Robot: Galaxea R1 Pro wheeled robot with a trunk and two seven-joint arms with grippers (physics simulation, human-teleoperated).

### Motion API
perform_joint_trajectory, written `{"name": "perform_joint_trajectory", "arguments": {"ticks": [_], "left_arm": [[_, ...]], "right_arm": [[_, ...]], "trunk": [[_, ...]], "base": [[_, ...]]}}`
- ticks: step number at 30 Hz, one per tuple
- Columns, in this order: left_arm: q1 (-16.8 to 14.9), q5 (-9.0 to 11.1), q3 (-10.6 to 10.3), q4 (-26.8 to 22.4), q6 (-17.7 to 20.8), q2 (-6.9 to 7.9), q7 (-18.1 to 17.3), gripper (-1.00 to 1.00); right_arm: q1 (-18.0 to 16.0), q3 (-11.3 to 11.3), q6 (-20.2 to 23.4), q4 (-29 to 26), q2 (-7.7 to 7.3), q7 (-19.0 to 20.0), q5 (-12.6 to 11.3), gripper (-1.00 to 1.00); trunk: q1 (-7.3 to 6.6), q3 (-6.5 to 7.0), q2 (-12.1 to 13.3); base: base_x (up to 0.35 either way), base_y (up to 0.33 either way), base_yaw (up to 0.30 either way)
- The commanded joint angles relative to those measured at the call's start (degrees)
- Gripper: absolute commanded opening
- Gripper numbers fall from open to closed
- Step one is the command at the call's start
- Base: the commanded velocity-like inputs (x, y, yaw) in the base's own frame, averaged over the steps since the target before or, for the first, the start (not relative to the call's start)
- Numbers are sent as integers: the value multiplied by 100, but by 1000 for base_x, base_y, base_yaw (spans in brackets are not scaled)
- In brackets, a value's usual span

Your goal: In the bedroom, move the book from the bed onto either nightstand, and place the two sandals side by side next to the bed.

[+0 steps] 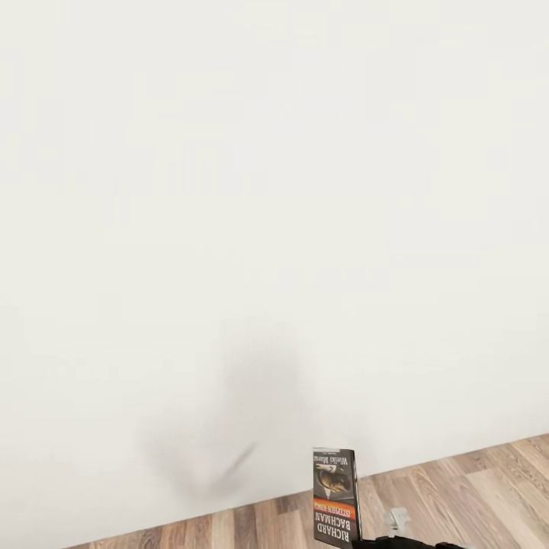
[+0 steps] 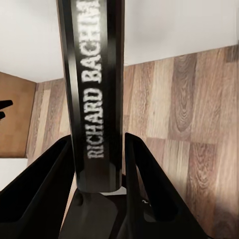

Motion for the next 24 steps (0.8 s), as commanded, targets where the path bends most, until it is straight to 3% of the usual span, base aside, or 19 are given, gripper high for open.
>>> {"name": "perform_joint_trajectory", "arguments": {"ticks": [1,9,13,24], "left_arm": [[-5,45,-50,4,-21,1,-16,100],[-6,45,-52,4,-21,1,-16,100],[-4,45,-56,4,-21,1,-16,100],[-4,45,-57,4,-21,1,-17,100]], "right_arm": [[-4,25,39,-6,-3,13,-68,-100],[-4,25,39,-4,-8,12,-68,-100],[-4,25,38,-5,-11,12,-72,-100],[-4,25,35,-6,-12,12,-71,-100]], "trunk": [[4,-8,-5],[4,-8,-5],[4,-8,-5],[4,-8,-5]], "base": [[320,0,-2],[321,0,-8],[298,0,-194],[37,0,-277]]}}
